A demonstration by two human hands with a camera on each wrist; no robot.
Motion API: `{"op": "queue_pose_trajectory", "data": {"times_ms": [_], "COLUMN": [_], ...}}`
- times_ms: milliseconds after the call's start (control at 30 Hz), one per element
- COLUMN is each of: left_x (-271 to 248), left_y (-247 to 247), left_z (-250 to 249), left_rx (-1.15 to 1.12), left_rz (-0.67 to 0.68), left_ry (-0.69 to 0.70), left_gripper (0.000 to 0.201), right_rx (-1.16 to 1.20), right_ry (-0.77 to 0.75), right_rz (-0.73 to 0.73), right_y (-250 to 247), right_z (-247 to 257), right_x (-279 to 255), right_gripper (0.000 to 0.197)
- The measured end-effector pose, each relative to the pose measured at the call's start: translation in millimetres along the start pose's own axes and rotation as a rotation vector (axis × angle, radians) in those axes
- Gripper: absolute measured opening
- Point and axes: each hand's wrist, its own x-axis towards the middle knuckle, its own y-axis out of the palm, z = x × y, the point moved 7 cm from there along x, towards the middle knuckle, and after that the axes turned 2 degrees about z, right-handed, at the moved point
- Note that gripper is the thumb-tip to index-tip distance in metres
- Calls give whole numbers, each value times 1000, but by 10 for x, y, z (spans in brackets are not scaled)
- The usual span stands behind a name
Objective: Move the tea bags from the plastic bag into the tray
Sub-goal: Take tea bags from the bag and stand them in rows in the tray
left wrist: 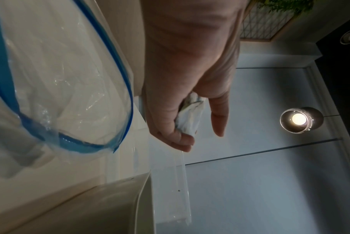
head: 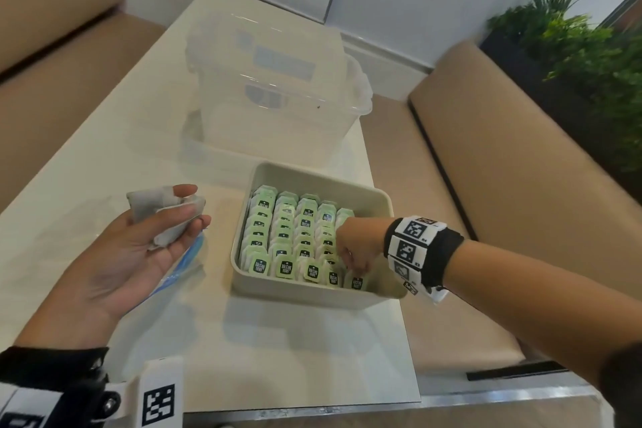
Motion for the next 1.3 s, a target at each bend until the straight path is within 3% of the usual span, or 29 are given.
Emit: {"op": "queue_pose_trajectory", "data": {"times_ms": [300, 433, 533, 633, 733, 800, 867, 933, 1067, 1167, 1300], "left_x": [-19, -50, -69, -77, -77, -72, -67, -64, -69, -65, -48], "left_y": [-2, -3, -13, -38, -64, -73, -74, -78, -55, -40, -51], "left_z": [-38, -51, -65, -82, -78, -66, -54, -53, -59, -69, -79], "left_rx": [-3, -10, -15, -27, -30, -26, -25, -26, -18, -4, -11], "left_rz": [-5, -13, -14, -21, -36, -37, -37, -39, -30, -23, -15], "left_ry": [4, 6, 5, 2, 1, 0, -6, -5, -11, -11, -6], "left_gripper": [25, 19, 18, 17, 17, 17, 18, 19, 20, 26, 18], "right_rx": [-16, -91, -170, -381, -543, -512, -381, -212, 91, 105, -37], "right_ry": [130, 118, 52, -15, -156, -154, -88, -25, -46, 26, 30], "right_rz": [-53, 142, 323, 419, 286, 290, 351, 316, 272, 300, 288], "right_y": [-138, 33, 197, 316, 211, 177, 195, 127, 56, 194, 270], "right_z": [-250, -235, -81, 17, 67, 35, -32, -50, 27, 61, 106], "right_x": [-41, -168, -253, -218, -232, -261, -260, -309, -362, -297, -251], "right_gripper": [33, 38, 36, 12, 10, 3, 18, 31, 33, 35, 29]}}
